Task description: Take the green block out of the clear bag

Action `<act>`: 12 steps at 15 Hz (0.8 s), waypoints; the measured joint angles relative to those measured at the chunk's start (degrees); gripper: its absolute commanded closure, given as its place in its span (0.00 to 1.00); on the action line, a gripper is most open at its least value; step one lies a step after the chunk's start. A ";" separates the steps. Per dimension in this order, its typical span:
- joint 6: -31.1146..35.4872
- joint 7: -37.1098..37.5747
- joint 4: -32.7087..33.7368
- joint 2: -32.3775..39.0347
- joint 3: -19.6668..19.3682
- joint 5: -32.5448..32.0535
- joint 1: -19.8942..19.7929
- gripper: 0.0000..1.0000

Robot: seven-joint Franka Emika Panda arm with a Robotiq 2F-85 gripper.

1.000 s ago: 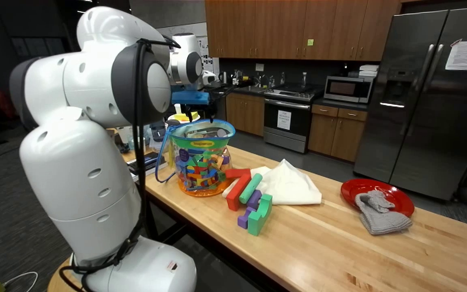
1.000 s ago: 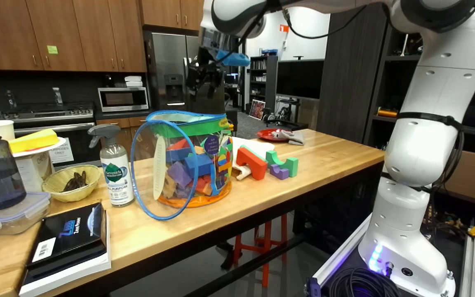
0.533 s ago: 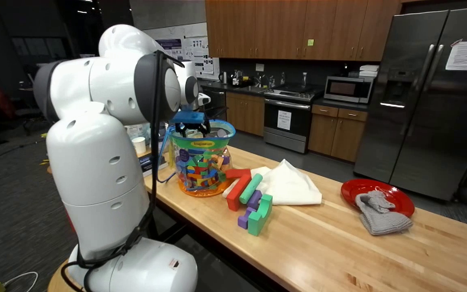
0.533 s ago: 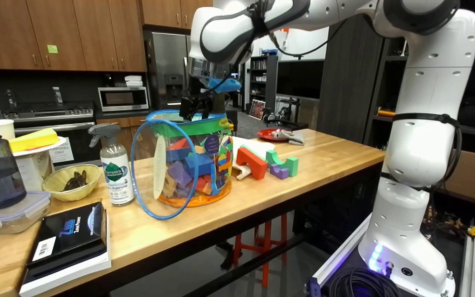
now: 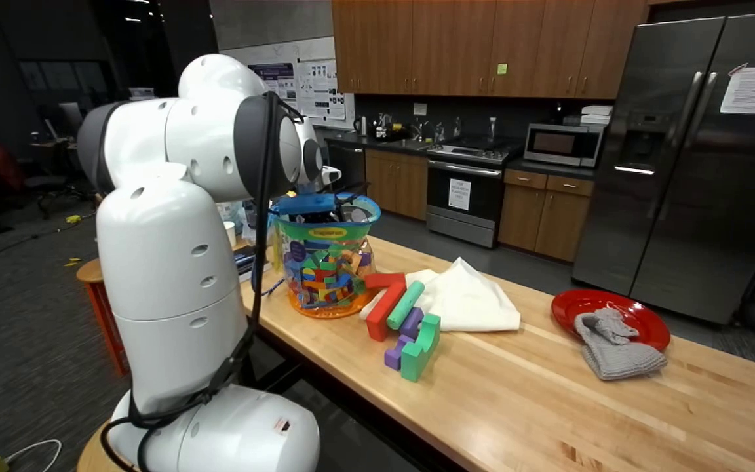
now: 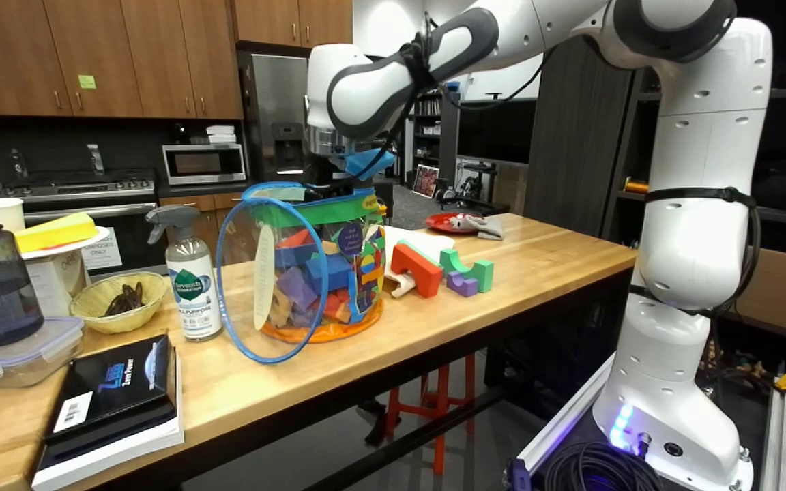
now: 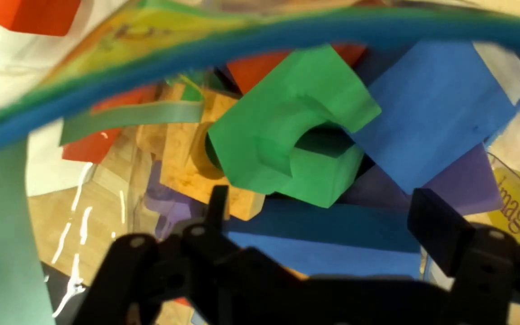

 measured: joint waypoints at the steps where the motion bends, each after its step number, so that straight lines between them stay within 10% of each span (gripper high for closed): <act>1: -0.02 -0.01 -0.17 0.20 0.00 -0.83 0.00 0.00; 12: -8.27 -5.09 -0.89 1.05 0.06 -2.04 0.29 0.00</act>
